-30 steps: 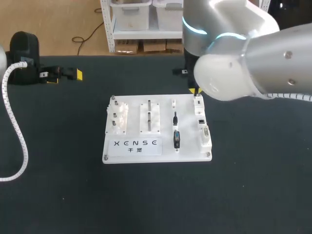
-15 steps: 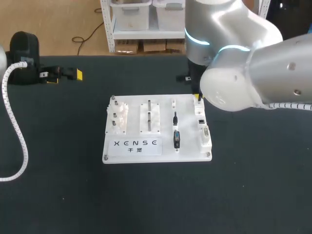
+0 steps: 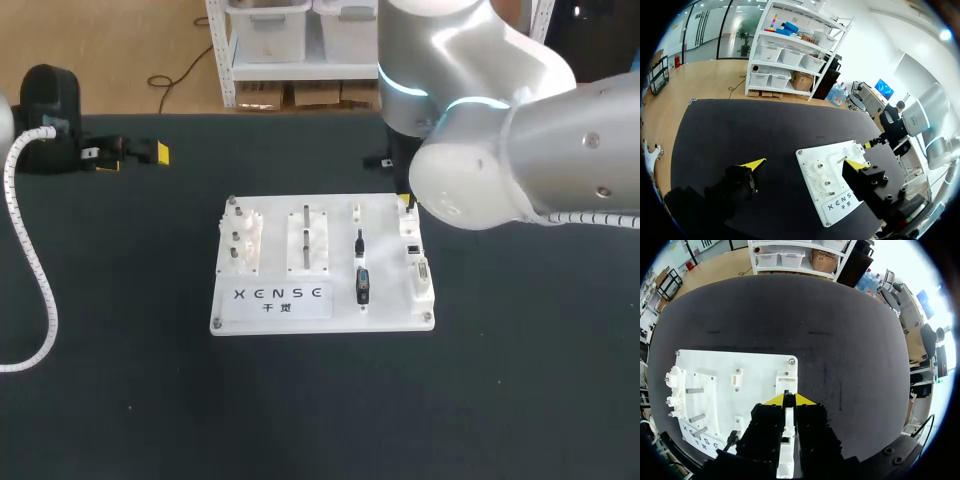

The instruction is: Insert the USB connector, Ethernet cable, and multi-pin plug into their matching sockets one by one.

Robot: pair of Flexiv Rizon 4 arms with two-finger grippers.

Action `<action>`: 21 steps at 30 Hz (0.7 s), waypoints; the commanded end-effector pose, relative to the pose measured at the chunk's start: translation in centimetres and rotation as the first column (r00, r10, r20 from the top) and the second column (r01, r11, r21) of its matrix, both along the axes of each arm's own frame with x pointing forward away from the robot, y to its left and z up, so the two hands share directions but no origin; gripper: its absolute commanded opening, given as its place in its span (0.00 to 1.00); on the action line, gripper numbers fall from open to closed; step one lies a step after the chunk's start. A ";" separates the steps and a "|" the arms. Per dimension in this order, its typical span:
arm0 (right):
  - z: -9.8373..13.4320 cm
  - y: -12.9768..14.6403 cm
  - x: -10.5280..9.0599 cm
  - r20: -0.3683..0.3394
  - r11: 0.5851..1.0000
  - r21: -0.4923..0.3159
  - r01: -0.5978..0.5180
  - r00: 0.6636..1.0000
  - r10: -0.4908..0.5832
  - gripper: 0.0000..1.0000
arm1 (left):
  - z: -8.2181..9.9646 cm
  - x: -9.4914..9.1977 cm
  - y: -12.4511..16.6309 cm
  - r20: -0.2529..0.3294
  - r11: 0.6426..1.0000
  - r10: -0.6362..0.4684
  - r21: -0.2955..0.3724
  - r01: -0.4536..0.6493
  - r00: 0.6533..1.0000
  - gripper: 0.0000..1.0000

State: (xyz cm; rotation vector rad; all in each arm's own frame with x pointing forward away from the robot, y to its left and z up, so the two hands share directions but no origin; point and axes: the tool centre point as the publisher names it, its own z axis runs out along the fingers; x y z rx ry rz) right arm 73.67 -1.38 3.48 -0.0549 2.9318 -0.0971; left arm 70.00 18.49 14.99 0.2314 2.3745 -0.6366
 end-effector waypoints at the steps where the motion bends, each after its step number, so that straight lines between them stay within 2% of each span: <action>1: -0.3 0.0 0.1 0.003 1.000 -0.002 0.003 1.000 -0.003 0.00 | 0.0 0.0 0.0 0.000 1.000 0.000 0.000 0.000 1.000 1.00; 21: -0.5 0.8 0.0 -0.004 1.000 -0.006 -0.012 1.000 0.012 0.00 | 0.0 0.0 0.0 0.000 1.000 0.000 0.000 0.000 1.000 1.00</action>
